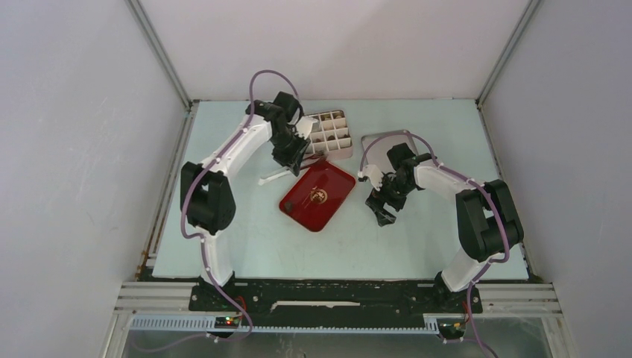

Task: Pack the chocolate
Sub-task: Pick up the fake chocolate from the plate, then place the fake chocolate in the packing box.

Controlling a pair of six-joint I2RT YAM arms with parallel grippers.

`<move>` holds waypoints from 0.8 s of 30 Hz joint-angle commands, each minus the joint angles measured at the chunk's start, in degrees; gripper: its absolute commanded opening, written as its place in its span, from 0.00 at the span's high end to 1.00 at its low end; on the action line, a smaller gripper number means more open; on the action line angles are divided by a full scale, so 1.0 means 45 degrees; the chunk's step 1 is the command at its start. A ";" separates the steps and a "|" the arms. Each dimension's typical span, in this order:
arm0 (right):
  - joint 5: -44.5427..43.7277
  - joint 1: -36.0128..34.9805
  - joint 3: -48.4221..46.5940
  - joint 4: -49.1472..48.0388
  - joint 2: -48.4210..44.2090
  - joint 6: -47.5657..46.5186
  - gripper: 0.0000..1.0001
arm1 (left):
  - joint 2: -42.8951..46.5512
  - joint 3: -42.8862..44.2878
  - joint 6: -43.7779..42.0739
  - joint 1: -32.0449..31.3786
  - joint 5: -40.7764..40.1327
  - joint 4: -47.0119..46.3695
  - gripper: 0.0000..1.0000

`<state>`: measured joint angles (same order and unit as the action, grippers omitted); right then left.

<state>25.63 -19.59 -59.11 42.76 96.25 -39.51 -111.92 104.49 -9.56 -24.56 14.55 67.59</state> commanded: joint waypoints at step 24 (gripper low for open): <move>0.0033 0.0047 -0.0437 0.0108 -0.0103 -0.0171 0.07 | -0.1620 0.3336 -0.0152 0.0691 -0.0009 0.0944 0.79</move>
<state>25.63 -19.53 -59.20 42.78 96.25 -39.51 -120.55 117.12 -9.54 -21.56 13.67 71.16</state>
